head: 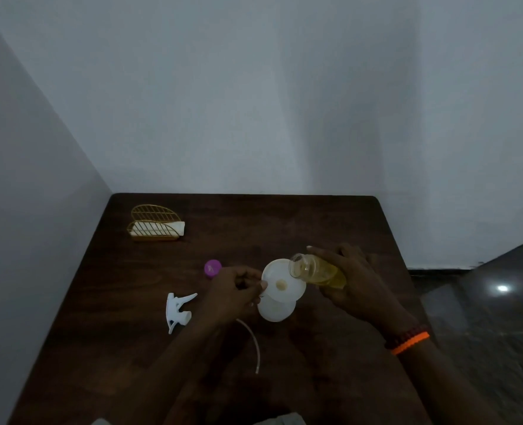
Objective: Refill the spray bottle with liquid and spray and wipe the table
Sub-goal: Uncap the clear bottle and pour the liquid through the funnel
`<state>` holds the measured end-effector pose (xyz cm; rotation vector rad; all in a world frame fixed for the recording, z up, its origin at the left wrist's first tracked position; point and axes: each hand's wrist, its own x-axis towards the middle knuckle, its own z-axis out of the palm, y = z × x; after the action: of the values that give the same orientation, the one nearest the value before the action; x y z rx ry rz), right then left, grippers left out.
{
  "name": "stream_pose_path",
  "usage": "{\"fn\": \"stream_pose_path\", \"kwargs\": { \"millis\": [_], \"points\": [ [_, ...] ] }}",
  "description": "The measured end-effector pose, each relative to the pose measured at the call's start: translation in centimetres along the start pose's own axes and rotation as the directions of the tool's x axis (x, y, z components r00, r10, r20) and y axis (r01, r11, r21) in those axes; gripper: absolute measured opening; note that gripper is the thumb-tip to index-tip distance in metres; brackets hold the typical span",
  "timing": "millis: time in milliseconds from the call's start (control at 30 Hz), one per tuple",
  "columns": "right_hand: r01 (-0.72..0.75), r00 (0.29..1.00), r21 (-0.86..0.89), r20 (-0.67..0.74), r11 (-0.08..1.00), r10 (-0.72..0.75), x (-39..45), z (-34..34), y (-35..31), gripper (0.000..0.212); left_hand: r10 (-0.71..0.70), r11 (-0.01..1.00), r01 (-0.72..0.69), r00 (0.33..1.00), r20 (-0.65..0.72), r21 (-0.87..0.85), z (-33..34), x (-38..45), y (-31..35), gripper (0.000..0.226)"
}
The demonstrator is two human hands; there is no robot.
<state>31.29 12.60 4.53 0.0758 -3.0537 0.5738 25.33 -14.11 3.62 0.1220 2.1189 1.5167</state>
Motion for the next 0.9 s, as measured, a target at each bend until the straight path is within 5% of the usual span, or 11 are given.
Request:
{"fn": "stream_pose_path", "kwargs": {
  "millis": [900],
  "points": [
    [0.042,0.997,-0.145,0.067,0.988,-0.032,0.81,-0.97,-1.01,0.081,-0.015,1.000,0.015,1.000,0.014,-0.017,-0.13,0.06,-0.04,0.015]
  ]
}}
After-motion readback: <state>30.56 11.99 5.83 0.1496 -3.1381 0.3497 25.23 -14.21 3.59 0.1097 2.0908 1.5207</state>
